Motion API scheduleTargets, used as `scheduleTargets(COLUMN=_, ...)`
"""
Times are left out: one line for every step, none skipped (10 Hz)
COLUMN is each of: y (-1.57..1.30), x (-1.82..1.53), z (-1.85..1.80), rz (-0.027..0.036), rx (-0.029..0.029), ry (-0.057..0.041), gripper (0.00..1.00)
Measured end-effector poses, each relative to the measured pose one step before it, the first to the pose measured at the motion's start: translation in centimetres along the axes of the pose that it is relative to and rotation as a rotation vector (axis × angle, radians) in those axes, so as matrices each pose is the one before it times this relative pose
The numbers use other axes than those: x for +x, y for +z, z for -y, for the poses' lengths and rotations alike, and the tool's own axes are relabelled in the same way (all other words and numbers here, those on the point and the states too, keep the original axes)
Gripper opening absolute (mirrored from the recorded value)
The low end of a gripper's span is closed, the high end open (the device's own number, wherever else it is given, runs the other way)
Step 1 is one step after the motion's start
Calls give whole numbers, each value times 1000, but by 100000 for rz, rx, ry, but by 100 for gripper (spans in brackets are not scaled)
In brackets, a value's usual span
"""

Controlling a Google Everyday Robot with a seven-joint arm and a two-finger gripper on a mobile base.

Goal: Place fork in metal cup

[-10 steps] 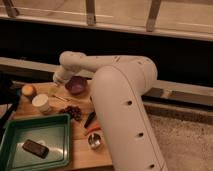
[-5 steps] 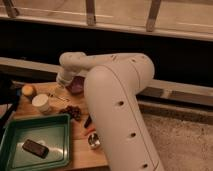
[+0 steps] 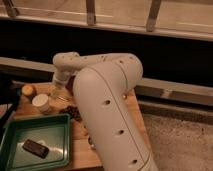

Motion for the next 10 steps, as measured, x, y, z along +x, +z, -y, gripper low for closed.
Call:
scheduleTargets(y=0, x=126, z=26, rz=-68, rx=2, ry=149, gripper=66)
scheduleTargets(y=-34, x=-12, z=10, rz=97, rx=16, ry=53, gripper=66)
scheduleTargets(y=30, x=-30, z=-38, rz=-11, rx=-53, ry=-55, gripper=66)
scheduleTargets(y=113, x=-93, z=-50, rz=118, rx=19, ry=-138, gripper=66)
scheduleTargets(y=436, x=0, z=125, rz=597, rx=298, ry=276, gripper=66)
scheduleTargets(y=805, x=139, z=102, rz=575, rx=295, ry=278, gripper=66)
scheduleTargets(y=423, x=-93, z=94, rz=690, rx=756, ry=-283, gripper=66)
scheduleTargets(y=531, x=73, z=129, rz=773, rx=1184, ry=-289, gripper=66)
scheduleTargets(y=465, x=67, z=215, rz=692, rx=830, ry=94, gripper=66)
scheduleTargets(y=272, x=-10, z=231, rz=475, rx=466, ry=-68, gripper=66)
